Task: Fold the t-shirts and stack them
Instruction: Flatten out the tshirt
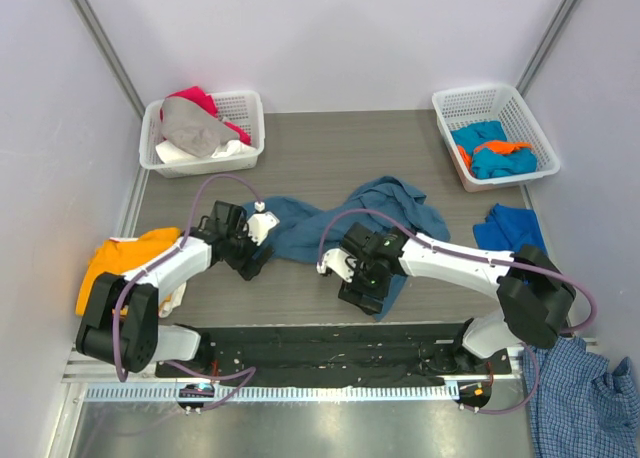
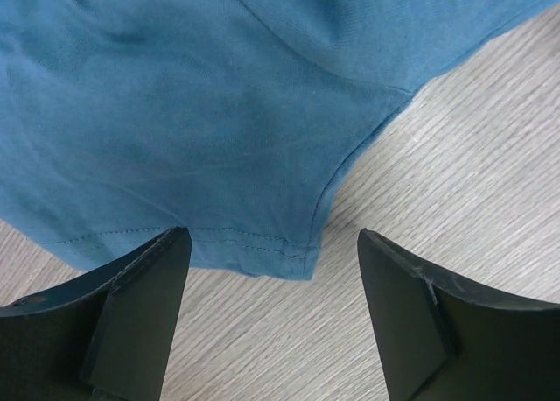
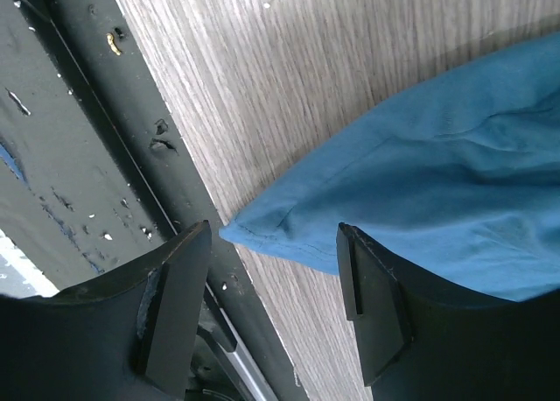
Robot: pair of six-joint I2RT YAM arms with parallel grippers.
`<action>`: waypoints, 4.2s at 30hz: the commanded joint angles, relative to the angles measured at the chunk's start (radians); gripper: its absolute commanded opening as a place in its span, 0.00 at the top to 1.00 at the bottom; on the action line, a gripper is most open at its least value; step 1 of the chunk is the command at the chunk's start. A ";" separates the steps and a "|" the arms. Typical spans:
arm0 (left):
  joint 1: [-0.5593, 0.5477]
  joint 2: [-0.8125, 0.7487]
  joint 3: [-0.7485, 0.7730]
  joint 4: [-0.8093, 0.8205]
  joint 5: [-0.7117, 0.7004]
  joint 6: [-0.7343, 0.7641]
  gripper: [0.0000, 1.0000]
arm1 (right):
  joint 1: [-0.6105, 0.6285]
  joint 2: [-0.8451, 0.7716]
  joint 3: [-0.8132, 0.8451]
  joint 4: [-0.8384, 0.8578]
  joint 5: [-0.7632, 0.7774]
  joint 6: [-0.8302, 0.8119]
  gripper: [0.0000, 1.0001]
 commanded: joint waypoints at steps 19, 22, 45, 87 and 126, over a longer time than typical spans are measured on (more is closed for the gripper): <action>-0.039 0.095 0.085 0.015 -0.061 -0.062 0.19 | 0.059 0.064 -0.122 0.093 0.128 -0.055 0.42; -0.047 0.090 0.062 0.014 -0.062 -0.057 0.20 | 0.061 0.070 -0.120 0.102 0.128 -0.055 0.51; -0.053 0.014 0.045 -0.012 -0.160 -0.001 1.00 | 0.056 0.004 -0.066 0.079 0.332 -0.053 0.99; -0.047 -0.018 1.195 0.022 -0.546 -0.068 1.00 | -0.640 -0.037 1.221 0.083 0.579 -0.153 0.99; 0.019 0.296 1.643 0.324 -0.702 0.030 1.00 | -0.769 0.175 1.477 0.398 0.714 -0.203 0.99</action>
